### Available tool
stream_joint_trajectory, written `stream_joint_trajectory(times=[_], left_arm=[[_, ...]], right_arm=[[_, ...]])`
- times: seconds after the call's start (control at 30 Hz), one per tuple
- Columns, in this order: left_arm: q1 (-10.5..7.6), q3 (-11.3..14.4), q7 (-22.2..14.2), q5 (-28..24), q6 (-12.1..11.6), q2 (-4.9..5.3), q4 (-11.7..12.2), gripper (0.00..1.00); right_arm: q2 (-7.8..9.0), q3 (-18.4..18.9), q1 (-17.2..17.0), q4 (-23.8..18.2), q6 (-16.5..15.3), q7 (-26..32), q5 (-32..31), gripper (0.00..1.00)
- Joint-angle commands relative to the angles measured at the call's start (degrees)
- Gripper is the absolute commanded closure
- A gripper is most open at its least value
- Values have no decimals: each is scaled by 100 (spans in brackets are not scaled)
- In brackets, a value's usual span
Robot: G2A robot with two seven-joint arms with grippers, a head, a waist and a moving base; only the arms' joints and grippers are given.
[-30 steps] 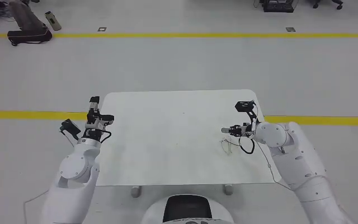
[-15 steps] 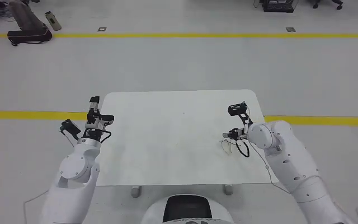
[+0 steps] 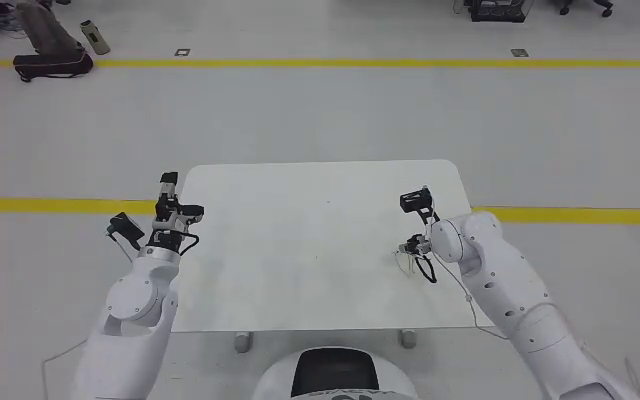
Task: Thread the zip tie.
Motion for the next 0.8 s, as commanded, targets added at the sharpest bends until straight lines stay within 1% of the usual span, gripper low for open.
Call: stream_joint_trajectory(times=[0.0,0.03,0.07,0.17,0.23,0.27,0.33,0.37,0.4,0.7,0.77], left_arm=[[0,0,0,0,0,0,0,0],[0,0,0,0,0,0,0,0],[0,0,0,0,0,0,0,0],[0,0,0,0,0,0,0,0],[0,0,0,0,0,0,0,0],[0,0,0,0,0,0,0,0],[0,0,0,0,0,0,0,0],[0,0,0,0,0,0,0,0],[0,0,0,0,0,0,0,0],[0,0,0,0,0,0,0,0],[0,0,0,0,0,0,0,0]], right_arm=[[0,0,0,0,0,0,0,0],[-3,-42,-14,-18,-117,-42,29,0],[-5,-81,-29,46,-363,-168,80,0],[-7,-107,42,203,-744,-134,164,0],[-23,-158,106,323,-851,-102,211,0],[-38,-223,155,437,-953,-83,255,0],[-68,-300,231,642,-1014,-126,333,0],[-84,-355,269,711,-1116,-179,383,0],[-93,-385,303,790,-1162,-237,380,0],[-93,-385,303,790,-1162,-237,380,0],[-99,-325,274,956,-1181,-477,546,0]])
